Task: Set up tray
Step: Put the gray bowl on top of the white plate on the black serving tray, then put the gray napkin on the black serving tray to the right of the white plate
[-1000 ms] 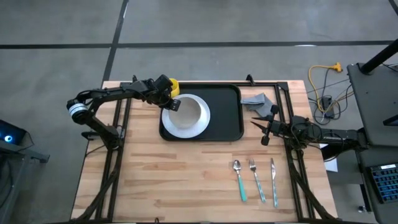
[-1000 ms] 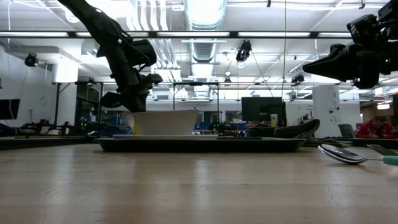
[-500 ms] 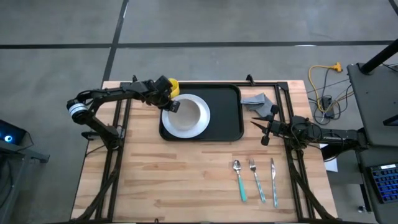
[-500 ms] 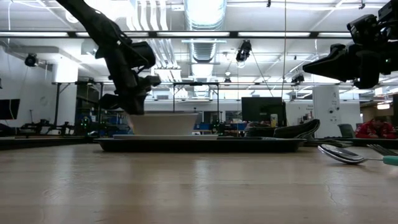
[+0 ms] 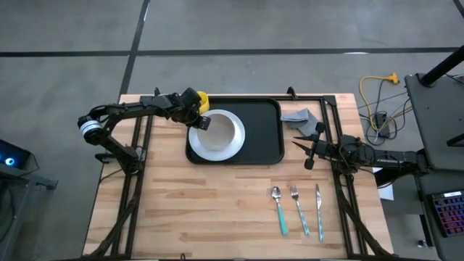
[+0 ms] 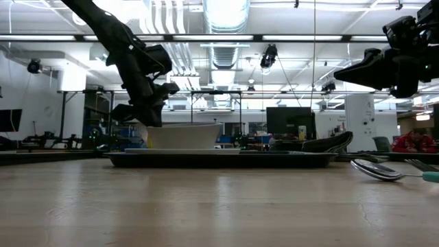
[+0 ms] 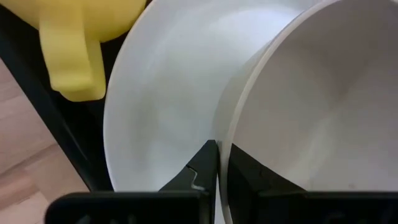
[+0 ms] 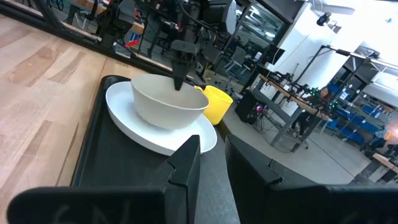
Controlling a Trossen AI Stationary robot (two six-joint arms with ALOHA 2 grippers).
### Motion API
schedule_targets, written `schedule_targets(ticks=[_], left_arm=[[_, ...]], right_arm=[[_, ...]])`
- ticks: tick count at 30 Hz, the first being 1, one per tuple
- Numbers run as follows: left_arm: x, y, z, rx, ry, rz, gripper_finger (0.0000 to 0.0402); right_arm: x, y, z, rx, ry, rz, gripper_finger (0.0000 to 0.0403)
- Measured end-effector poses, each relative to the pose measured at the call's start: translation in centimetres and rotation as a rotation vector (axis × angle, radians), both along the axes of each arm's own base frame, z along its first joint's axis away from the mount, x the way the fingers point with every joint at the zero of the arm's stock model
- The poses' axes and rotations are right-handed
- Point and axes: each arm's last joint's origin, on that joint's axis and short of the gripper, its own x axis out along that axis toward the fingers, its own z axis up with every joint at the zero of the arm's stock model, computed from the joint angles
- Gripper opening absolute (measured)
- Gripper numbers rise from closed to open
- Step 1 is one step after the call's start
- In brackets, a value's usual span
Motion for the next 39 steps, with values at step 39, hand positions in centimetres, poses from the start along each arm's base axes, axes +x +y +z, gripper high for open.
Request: schedule_targets(ticks=[39], left_arm=[[-0.8,-0.6,3.7,-0.007,0.001,0.001,0.0082]], right_arm=[[0.0,0.0,0.0,0.0,0.0,0.0,0.0068]])
